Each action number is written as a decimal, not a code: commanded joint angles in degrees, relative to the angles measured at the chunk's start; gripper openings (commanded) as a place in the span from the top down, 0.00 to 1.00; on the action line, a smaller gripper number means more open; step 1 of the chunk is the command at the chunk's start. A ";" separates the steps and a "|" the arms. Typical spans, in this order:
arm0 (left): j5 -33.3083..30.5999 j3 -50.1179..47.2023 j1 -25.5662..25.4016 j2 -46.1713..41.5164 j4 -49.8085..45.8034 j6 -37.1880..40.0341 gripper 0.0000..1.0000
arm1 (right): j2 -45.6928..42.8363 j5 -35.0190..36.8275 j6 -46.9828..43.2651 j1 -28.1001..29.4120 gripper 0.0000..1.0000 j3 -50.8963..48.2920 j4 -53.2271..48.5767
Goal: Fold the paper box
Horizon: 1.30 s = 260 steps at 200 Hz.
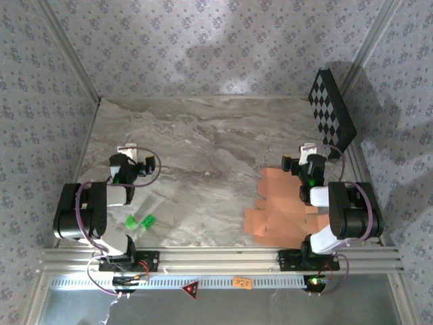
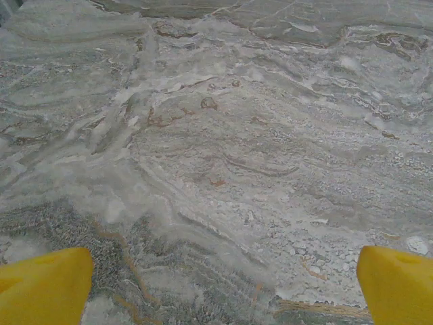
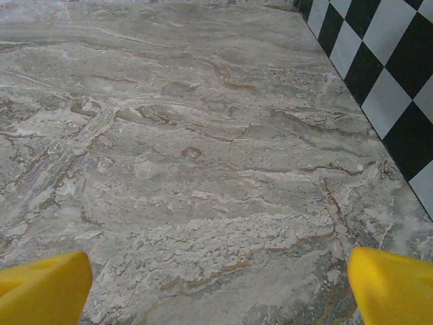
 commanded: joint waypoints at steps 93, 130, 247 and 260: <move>-0.37 1.27 0.32 0.55 2.35 -0.85 0.00 | 0.61 0.87 0.75 -0.04 0.01 1.11 1.50; -0.41 1.27 0.32 0.60 2.40 -0.80 0.00 | 0.61 0.76 0.75 -0.03 0.01 1.15 1.45; -2.60 2.02 0.15 -2.30 -0.99 -1.28 0.00 | -4.25 4.04 -0.66 1.76 0.01 3.00 -5.07; -3.90 2.43 0.04 -4.55 -3.43 -1.82 0.00 | -6.25 4.78 -0.96 2.31 0.01 4.08 -8.33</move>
